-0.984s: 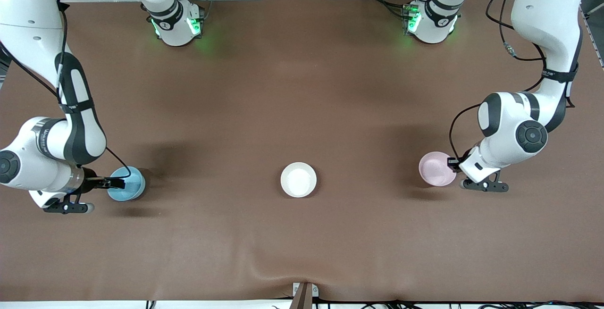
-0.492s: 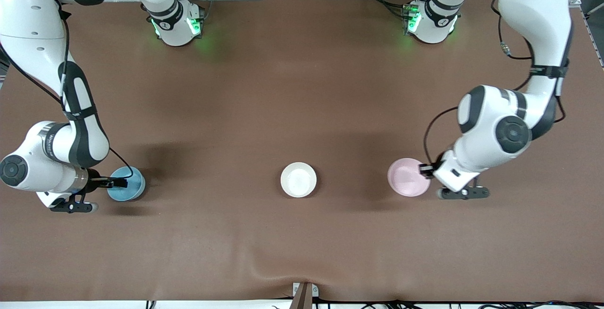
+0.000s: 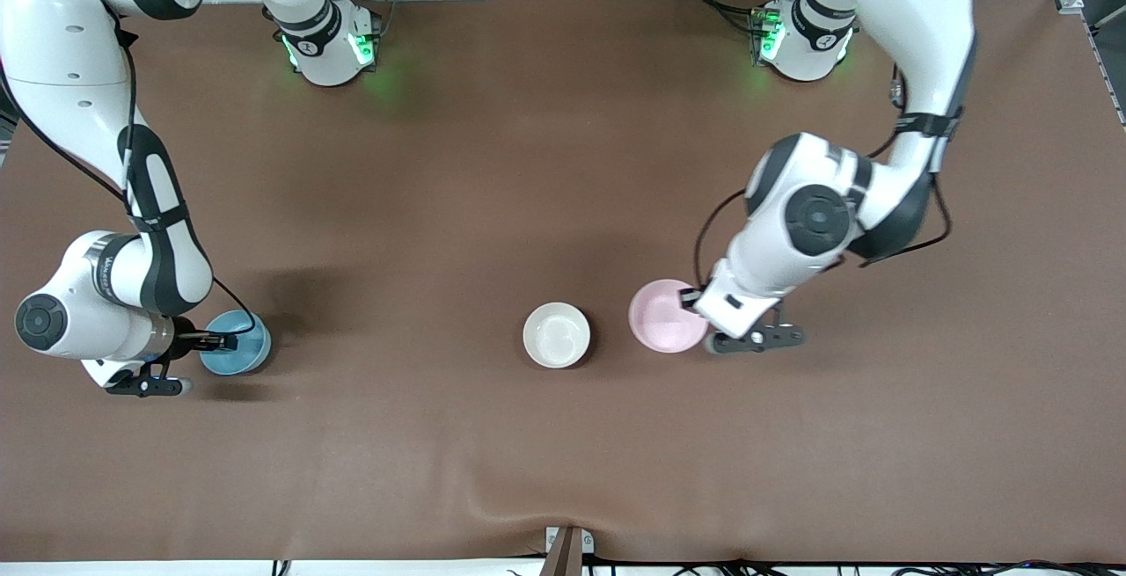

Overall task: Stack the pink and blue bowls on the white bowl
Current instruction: 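Carry the pink bowl onto the white bowl with the left gripper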

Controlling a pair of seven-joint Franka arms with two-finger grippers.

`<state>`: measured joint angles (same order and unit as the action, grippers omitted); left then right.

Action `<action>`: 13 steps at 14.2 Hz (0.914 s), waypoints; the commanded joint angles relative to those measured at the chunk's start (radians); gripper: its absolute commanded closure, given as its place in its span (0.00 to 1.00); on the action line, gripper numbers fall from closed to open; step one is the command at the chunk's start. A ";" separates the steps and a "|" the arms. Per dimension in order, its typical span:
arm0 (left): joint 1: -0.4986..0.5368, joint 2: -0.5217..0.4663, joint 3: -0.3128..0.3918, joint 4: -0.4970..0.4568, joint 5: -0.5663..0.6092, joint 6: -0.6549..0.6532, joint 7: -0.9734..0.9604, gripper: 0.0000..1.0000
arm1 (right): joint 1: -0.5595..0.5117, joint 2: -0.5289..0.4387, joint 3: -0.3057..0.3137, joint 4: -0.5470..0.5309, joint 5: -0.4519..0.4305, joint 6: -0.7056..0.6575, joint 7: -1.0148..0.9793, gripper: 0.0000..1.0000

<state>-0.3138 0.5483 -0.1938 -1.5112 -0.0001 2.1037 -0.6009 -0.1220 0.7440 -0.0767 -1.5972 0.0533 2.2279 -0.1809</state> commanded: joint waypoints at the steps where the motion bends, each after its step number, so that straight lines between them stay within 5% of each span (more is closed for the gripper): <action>1: -0.077 0.103 0.008 0.139 -0.031 -0.016 -0.097 1.00 | -0.019 0.006 0.012 0.016 0.013 0.006 -0.052 1.00; 9: -0.179 0.229 0.019 0.213 -0.032 0.185 -0.166 1.00 | -0.008 -0.118 0.032 0.025 0.022 -0.048 -0.078 1.00; 13: -0.179 0.269 0.019 0.221 -0.031 0.209 -0.148 1.00 | -0.004 -0.192 0.061 0.023 0.114 -0.137 -0.052 1.00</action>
<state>-0.4830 0.7841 -0.1852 -1.3300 -0.0086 2.3004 -0.7619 -0.1213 0.6011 -0.0325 -1.5491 0.1246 2.1221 -0.2389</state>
